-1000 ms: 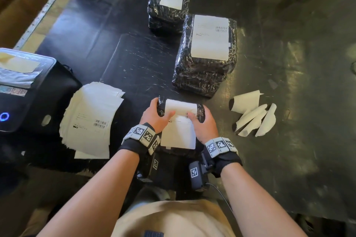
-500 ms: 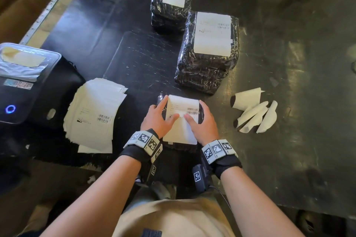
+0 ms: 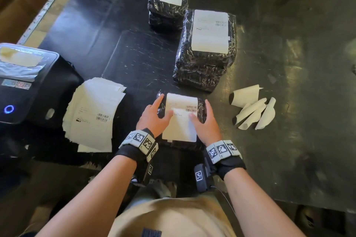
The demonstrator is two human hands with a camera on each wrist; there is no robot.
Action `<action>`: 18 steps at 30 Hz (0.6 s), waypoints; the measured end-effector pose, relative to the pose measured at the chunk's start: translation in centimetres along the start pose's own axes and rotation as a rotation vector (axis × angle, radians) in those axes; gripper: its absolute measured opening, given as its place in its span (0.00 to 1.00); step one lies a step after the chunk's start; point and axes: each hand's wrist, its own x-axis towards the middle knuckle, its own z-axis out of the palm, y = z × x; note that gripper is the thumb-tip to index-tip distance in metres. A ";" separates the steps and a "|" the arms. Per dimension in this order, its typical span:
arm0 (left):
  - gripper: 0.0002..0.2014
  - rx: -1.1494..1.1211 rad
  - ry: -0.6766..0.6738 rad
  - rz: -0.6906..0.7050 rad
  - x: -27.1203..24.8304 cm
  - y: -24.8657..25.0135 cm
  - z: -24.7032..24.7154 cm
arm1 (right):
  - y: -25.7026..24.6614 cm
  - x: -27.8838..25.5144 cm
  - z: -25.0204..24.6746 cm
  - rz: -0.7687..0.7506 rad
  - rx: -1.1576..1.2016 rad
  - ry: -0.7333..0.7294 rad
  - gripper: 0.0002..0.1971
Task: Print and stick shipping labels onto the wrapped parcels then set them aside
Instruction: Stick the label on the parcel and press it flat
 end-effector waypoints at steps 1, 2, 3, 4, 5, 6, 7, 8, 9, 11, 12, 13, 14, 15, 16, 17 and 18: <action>0.38 0.014 -0.013 -0.008 -0.4 0.0 0.1 | 0.2 -0.4 0.3 0.008 -0.010 -0.002 0.39; 0.41 0.021 -0.022 -0.013 -0.7 0.0 0.3 | 0.3 -0.7 0.6 0.011 -0.031 0.002 0.42; 0.43 0.018 -0.026 -0.016 -1.0 0.0 0.4 | 0.4 -1.0 0.9 0.016 -0.050 0.010 0.44; 0.44 0.014 -0.022 -0.016 -1.1 -0.1 0.6 | 0.5 -1.1 1.2 0.019 -0.057 0.020 0.44; 0.44 0.012 -0.018 -0.015 -1.1 -0.1 0.6 | 0.5 -1.1 1.3 0.023 -0.046 0.029 0.44; 0.43 0.013 -0.017 -0.012 -1.1 -0.2 0.6 | 0.5 -1.2 1.4 0.026 -0.029 0.034 0.44; 0.43 0.010 -0.020 -0.008 -1.0 -0.1 0.6 | 0.5 -1.1 1.3 0.023 -0.013 0.039 0.44; 0.42 0.001 -0.024 -0.005 -0.9 0.0 0.5 | 0.4 -1.1 1.1 0.017 0.000 0.043 0.43; 0.41 -0.010 -0.029 -0.004 -0.8 -0.1 0.4 | 0.4 -1.1 1.0 0.009 0.013 0.045 0.41; 0.40 -0.035 -0.041 -0.009 -0.8 -0.1 0.2 | 0.3 -1.3 0.8 -0.006 0.040 0.046 0.38; 0.39 -0.043 -0.048 -0.013 -0.8 -0.1 0.0 | 0.3 -1.3 0.7 -0.011 0.047 0.042 0.36; 0.39 -0.050 -0.057 -0.016 -0.8 0.0 -0.1 | 0.4 -1.3 0.6 -0.010 0.051 0.038 0.35; 0.38 -0.055 -0.067 -0.017 -0.8 0.0 -0.3 | 0.3 -1.3 0.4 -0.007 0.049 0.034 0.33; 0.37 -0.061 -0.077 -0.013 -0.9 0.1 -0.4 | 0.4 -1.2 0.3 -0.003 0.038 0.032 0.32; 0.36 -0.066 -0.087 -0.009 -0.9 0.1 -0.5 | 0.3 -1.2 0.1 0.001 0.019 0.027 0.31; 0.36 -0.070 -0.099 -0.005 -1.0 0.2 -0.6 | 0.4 -1.1 0.1 0.005 0.000 0.022 0.30; 0.36 -0.074 -0.106 -0.003 -1.2 0.2 -0.6 | 0.5 -1.2 0.2 0.012 -0.014 0.017 0.31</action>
